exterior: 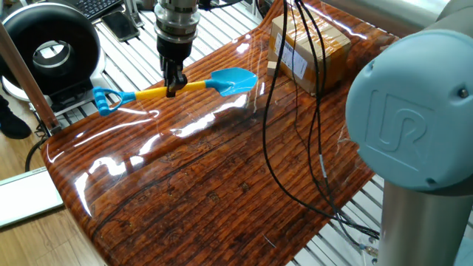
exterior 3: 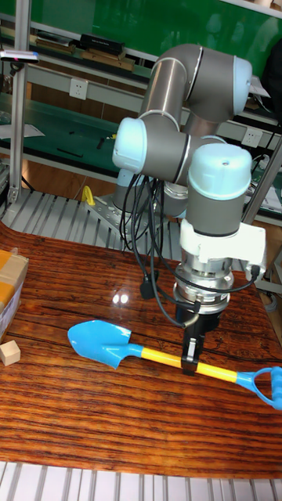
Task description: Use a shovel to scoop up an object
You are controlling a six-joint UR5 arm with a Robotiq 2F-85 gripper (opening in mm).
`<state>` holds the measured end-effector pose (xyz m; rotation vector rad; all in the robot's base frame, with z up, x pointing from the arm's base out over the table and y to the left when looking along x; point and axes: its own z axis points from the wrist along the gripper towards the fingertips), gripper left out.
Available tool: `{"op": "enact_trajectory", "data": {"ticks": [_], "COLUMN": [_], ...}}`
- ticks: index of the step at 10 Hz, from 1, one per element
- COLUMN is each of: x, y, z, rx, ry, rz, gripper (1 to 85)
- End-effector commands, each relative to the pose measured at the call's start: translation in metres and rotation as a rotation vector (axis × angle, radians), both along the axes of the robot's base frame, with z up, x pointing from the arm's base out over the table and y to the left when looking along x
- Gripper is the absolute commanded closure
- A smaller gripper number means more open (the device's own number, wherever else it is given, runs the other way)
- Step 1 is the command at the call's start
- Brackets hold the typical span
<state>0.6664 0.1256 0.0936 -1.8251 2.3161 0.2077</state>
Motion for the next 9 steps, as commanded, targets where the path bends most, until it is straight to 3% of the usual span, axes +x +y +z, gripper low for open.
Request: {"op": "enact_trajectory", "data": {"ticks": [1, 9], "x": [-0.0026, 0.0030], "y": [-0.0119, -0.0073], "z": [-0.0038, -0.0023], "rx": [0.005, 0.025], "ry": [-0.002, -0.016], "rz": [0.048, 0.011], "gripper": [84.7, 84.7]}}
